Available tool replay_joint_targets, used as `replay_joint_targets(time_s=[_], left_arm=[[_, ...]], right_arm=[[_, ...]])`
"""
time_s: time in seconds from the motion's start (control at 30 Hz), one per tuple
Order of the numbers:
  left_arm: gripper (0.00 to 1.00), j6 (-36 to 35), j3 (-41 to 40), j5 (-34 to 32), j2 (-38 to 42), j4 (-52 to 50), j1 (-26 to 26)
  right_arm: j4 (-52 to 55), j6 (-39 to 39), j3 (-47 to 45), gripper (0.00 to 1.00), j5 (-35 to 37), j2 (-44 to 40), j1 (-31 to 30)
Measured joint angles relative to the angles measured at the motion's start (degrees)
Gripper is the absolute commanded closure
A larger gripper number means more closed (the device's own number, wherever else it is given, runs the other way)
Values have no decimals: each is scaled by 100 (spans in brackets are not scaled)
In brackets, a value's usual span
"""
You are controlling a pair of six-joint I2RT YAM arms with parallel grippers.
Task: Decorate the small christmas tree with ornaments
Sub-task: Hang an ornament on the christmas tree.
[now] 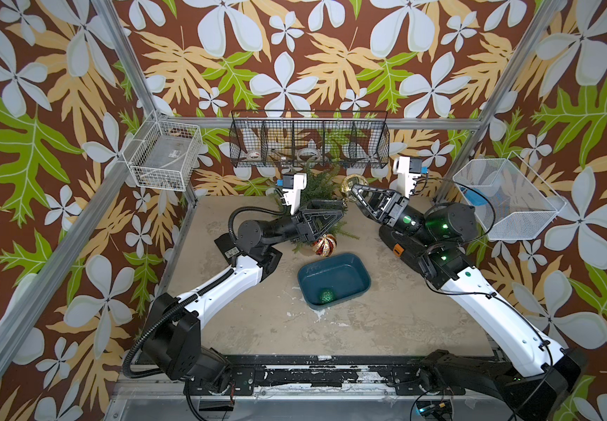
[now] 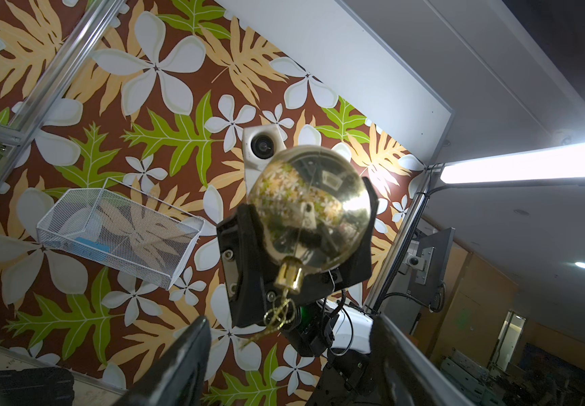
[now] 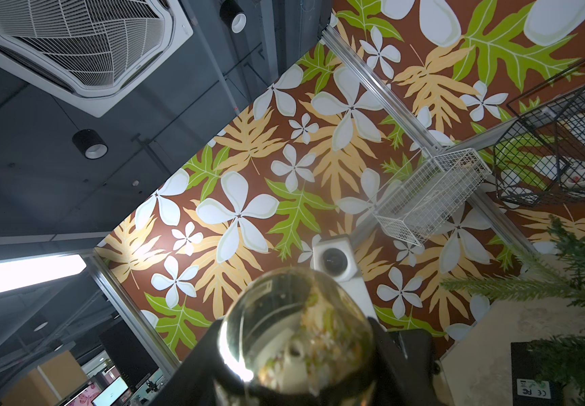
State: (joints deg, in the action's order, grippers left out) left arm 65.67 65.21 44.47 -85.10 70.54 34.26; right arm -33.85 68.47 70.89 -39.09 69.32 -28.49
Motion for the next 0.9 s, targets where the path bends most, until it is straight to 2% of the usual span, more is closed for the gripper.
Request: replay_joint_targets(time_s=[0.13, 0.4, 0.47, 0.53, 0.6, 0.67, 0.9], left_arm=[[30, 2, 52, 4, -42, 20, 35], [69, 61, 76, 66, -72, 50, 76], [81, 72, 48, 72, -72, 87, 76], [89, 85, 31, 83, -72, 103, 76], [92, 90, 31, 85, -72, 131, 76], [100, 129, 31, 94, -74, 131, 76], [100, 105, 26, 111, -70, 79, 76]], right_arm=[[-66, 33, -37, 43, -4, -9, -4], [-107, 50, -35, 43, 11, -46, -7], [-105, 50, -35, 43, 11, -46, -7], [-103, 48, -37, 43, 13, -52, -7], [-107, 48, -37, 43, 13, -63, -7], [-105, 48, -37, 43, 13, -76, -7], [-28, -55, -85, 43, 55, -149, 11]])
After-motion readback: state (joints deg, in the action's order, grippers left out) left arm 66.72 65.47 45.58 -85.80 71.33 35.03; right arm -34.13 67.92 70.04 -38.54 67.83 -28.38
